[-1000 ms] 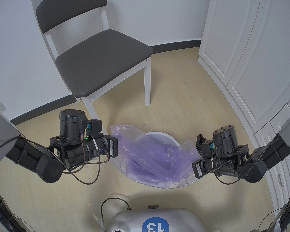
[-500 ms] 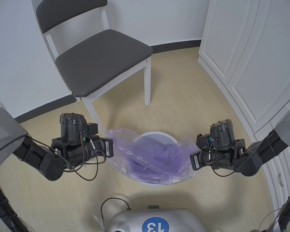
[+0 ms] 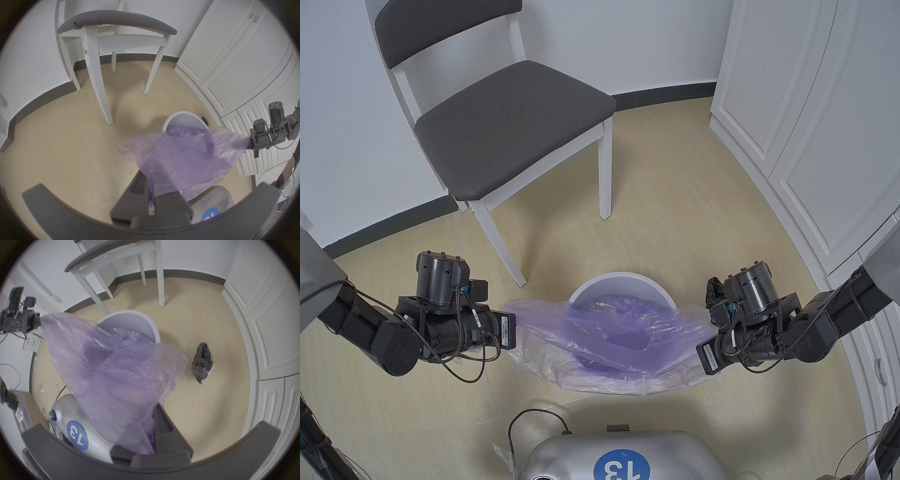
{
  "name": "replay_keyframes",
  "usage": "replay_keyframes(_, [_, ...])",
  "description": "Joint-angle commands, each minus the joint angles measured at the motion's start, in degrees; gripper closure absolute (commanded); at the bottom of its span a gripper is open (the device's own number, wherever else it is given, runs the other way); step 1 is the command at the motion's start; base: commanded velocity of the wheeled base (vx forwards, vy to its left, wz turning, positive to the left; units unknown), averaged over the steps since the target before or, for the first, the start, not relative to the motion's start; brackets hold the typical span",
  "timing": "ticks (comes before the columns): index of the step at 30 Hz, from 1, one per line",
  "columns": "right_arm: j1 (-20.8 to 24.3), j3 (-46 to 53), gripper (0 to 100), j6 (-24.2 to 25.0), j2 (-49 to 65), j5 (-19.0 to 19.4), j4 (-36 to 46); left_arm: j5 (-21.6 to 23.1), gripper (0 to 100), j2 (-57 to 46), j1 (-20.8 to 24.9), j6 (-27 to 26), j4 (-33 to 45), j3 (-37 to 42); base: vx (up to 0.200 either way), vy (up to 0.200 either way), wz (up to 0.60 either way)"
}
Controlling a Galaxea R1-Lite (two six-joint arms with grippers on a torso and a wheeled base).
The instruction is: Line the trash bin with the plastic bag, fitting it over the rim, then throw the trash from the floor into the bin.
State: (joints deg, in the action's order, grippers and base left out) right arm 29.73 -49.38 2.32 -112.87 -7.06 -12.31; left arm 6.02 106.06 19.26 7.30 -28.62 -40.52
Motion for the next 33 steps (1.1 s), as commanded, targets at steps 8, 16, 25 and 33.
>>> replay_keyframes(8, [1.0, 0.6, 100, -0.1, 4.5, -0.1, 3.9, 1.1, 100, -7.7, 0.3, 0.2, 8.1, 1.5, 0.000, 0.000, 0.00])
replay_keyframes(16, [1.5, 2.1, 100, -0.4, 6.7, -0.2, 6.3, 1.1, 100, -10.4, 1.0, 0.2, 9.1, 3.3, 0.000, 0.000, 0.00])
replay_keyframes(25, [1.8, 1.5, 100, -1.3, 10.3, -0.2, 13.6, 1.1, 100, -15.2, 1.8, 0.0, 16.1, 3.7, 0.000, 0.000, 0.00])
replay_keyframes(33, [1.8, 1.5, 100, -1.1, 6.8, -0.2, 12.8, 0.8, 100, -9.7, 1.4, -0.3, 15.3, 2.4, 0.000, 0.000, 0.00])
